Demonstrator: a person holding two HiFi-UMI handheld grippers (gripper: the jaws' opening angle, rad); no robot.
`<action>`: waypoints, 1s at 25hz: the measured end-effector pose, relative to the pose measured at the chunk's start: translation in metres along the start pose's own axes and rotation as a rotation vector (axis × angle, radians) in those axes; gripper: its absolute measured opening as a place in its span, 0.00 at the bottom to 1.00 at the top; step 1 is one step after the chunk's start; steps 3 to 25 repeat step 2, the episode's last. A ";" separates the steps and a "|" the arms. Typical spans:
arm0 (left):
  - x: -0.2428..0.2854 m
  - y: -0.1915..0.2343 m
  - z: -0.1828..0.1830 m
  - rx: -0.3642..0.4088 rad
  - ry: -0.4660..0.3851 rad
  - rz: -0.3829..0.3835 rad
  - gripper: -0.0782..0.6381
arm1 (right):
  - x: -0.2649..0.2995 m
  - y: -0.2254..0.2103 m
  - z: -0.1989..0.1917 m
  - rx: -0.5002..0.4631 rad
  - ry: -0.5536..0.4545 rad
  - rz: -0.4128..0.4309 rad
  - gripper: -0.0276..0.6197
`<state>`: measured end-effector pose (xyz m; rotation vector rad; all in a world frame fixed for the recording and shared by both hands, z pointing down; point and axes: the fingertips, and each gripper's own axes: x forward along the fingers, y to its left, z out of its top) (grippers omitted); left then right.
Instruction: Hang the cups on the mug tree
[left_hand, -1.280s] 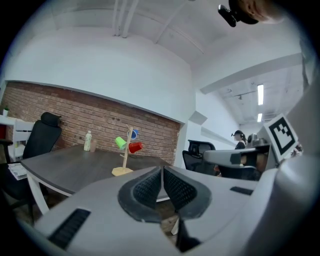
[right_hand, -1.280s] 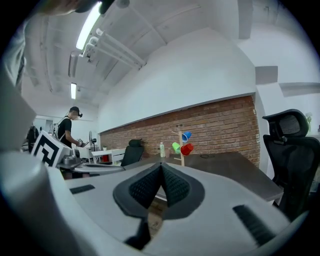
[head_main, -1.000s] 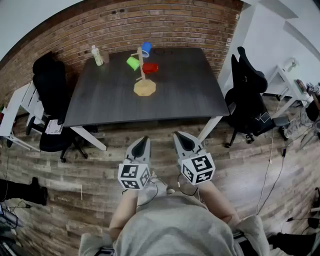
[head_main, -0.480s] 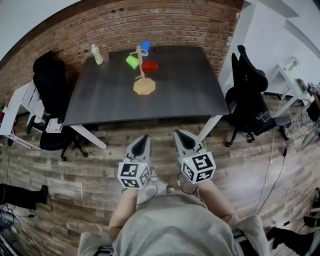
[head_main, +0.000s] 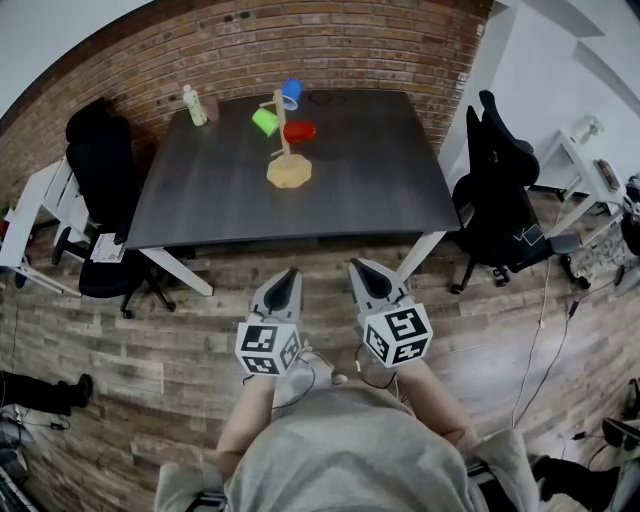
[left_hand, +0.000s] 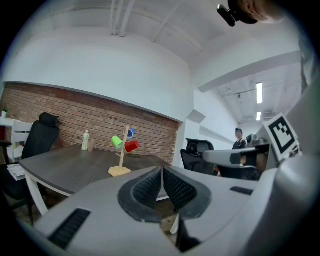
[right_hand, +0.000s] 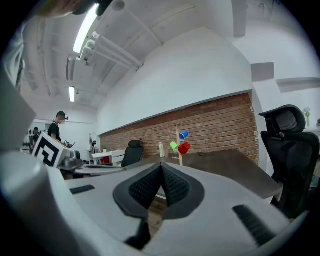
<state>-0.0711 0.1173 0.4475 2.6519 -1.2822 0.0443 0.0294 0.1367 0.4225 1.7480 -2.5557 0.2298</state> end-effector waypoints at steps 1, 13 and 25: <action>0.001 0.000 0.000 0.000 0.000 0.000 0.13 | 0.001 0.000 0.000 -0.001 0.000 0.000 0.04; 0.002 0.001 0.000 -0.001 -0.001 0.000 0.13 | 0.002 -0.001 0.000 -0.002 0.001 0.001 0.04; 0.002 0.001 0.000 -0.001 -0.001 0.000 0.13 | 0.002 -0.001 0.000 -0.002 0.001 0.001 0.04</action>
